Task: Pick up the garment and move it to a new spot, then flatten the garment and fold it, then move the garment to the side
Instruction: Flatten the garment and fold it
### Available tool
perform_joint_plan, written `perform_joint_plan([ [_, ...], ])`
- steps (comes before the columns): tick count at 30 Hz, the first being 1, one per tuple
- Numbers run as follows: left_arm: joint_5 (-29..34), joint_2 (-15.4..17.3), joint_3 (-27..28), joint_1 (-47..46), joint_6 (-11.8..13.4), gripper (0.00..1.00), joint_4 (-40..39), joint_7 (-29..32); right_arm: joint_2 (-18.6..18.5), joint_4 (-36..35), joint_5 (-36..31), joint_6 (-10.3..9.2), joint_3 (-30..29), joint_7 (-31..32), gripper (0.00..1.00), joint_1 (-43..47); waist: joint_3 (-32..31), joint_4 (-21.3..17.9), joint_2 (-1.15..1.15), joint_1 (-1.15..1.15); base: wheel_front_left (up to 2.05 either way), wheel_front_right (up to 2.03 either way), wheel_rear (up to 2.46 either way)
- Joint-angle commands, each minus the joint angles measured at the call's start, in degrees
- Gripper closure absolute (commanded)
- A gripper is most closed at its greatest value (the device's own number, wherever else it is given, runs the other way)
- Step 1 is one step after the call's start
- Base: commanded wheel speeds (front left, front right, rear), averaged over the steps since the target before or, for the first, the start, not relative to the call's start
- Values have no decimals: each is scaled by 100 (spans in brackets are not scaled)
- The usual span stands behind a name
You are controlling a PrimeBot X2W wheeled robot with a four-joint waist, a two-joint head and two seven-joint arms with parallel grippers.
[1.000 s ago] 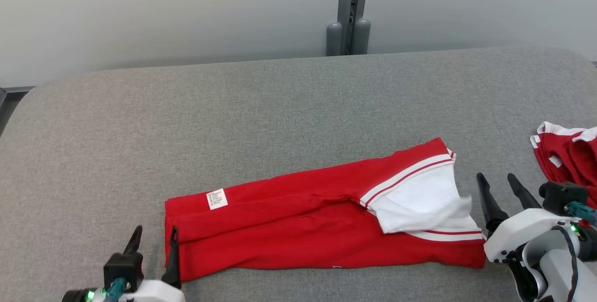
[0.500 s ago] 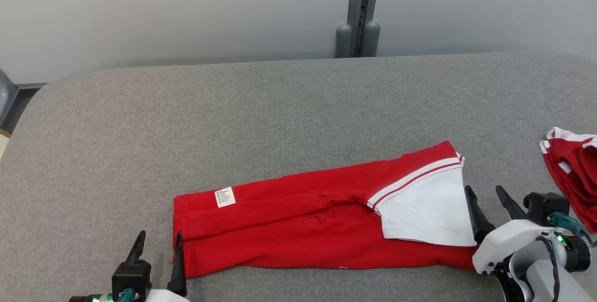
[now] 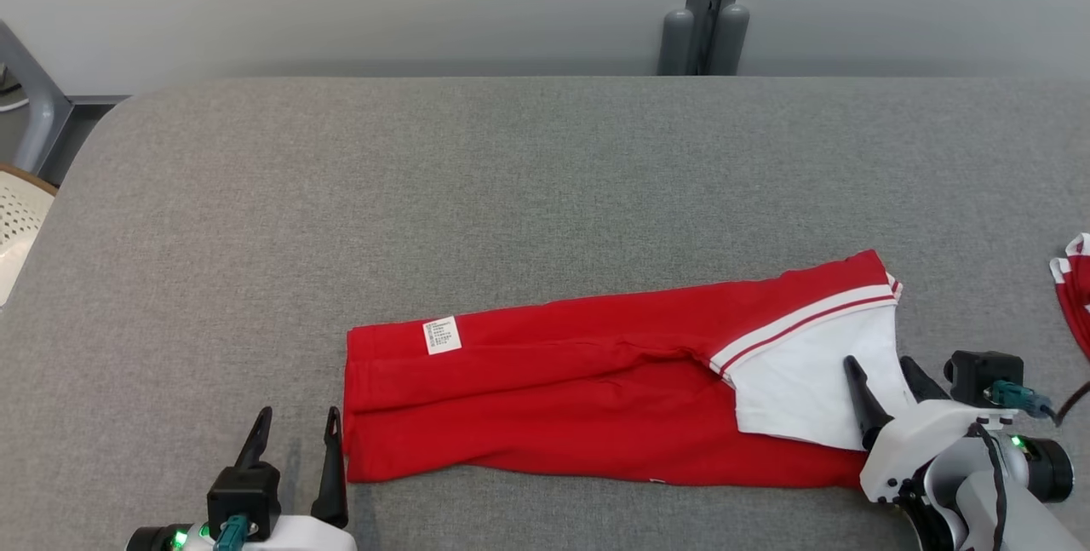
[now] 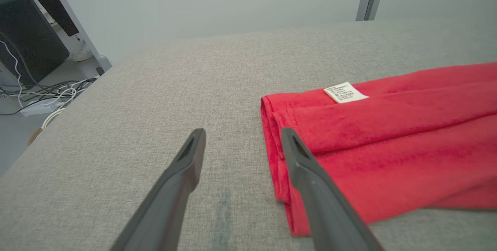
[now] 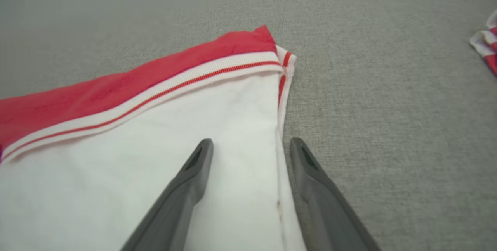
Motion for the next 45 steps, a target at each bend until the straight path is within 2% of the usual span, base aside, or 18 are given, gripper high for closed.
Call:
perform_joint_plan([
  [1,36,17,24,-135,-32,0,-8,-25,-11,154,43,-1,50,125,0,-103,61,52,0,0,0,0,0],
  [9,20,-15,29,-211,-45,0,-2,-24,60,733,119,-1,279,693,0,-379,155,103,0,0,0,0,0],
  [10,20,-18,28,-215,-44,0,7,-25,71,777,133,-1,316,761,15,-391,151,102,0,0,0,0,0],
  [11,18,-18,28,-216,-48,0,16,-25,82,803,166,-1,340,810,41,-396,148,99,0,0,0,0,0],
  [12,15,-20,25,-218,-50,0,26,-24,95,813,198,0,360,833,59,-390,146,95,0,0,0,0,0],
  [13,12,-23,23,-222,-50,0,36,-24,87,822,216,0,387,854,91,-385,141,91,0,0,0,0,0],
  [14,8,-24,24,-225,-55,0,42,-24,68,836,242,0,408,860,100,-377,136,88,0,0,0,0,0],
  [22,0,-30,12,-232,-108,0,63,-24,-181,896,398,-17,101,276,100,-490,114,17,0,0,0,0,0],
  [32,26,-33,-80,-225,-157,0,166,-24,-153,732,211,-5,-187,-70,100,-602,-7,-149,0,0,0,0,0],
  [38,-39,-33,-123,-157,-154,0,172,-25,23,-371,285,-1,-227,-82,100,-338,-123,-253,0,0,0,0,0],
  [45,-84,-31,-229,-97,-144,0,186,-25,184,-1337,469,0,363,64,100,66,-262,-300,0,0,0,0,0],
])
